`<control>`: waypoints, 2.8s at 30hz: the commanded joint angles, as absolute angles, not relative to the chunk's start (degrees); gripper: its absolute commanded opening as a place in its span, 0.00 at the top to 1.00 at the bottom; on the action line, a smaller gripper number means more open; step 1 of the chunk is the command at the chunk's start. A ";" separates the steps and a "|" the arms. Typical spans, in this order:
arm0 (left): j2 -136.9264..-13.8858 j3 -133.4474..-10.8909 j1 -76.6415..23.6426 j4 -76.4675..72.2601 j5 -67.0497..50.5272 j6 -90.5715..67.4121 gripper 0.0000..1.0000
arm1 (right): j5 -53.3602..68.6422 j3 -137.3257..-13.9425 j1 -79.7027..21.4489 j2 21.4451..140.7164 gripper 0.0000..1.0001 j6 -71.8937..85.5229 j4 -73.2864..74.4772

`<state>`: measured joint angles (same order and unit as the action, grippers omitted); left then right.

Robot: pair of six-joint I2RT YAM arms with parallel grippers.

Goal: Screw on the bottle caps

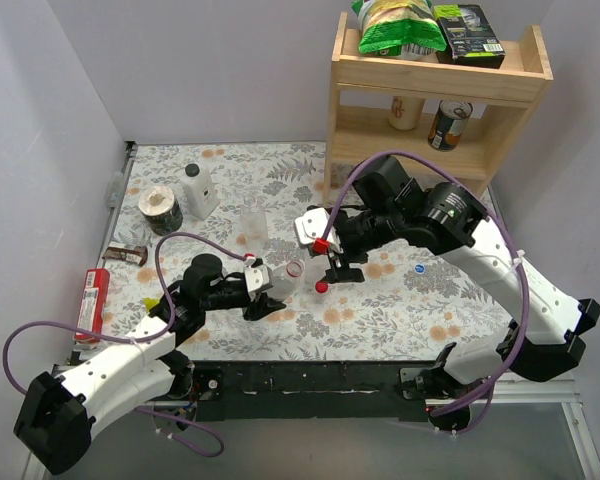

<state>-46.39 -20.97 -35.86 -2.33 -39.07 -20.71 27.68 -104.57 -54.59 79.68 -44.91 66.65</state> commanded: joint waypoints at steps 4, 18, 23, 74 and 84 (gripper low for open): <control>-46.50 -24.35 -35.77 1.76 -40.17 -19.50 1.00 | 24.80 -98.37 -54.58 77.89 0.23 -49.41 58.11; -39.90 -17.93 -35.77 -6.41 -28.04 -32.77 1.00 | 21.08 -62.25 -51.42 56.69 0.44 -47.98 50.37; -40.87 -18.63 -35.51 -7.56 -26.19 -35.68 1.00 | 24.16 -50.56 -51.42 58.18 0.47 -56.15 45.62; -42.01 -18.64 -31.46 -7.38 -28.21 -34.72 1.00 | 25.58 -45.88 -53.88 82.97 0.64 -64.60 30.06; -46.84 -16.00 -31.46 -9.05 -43.41 -23.04 1.00 | 28.56 -67.48 -53.35 68.05 0.72 -54.68 48.68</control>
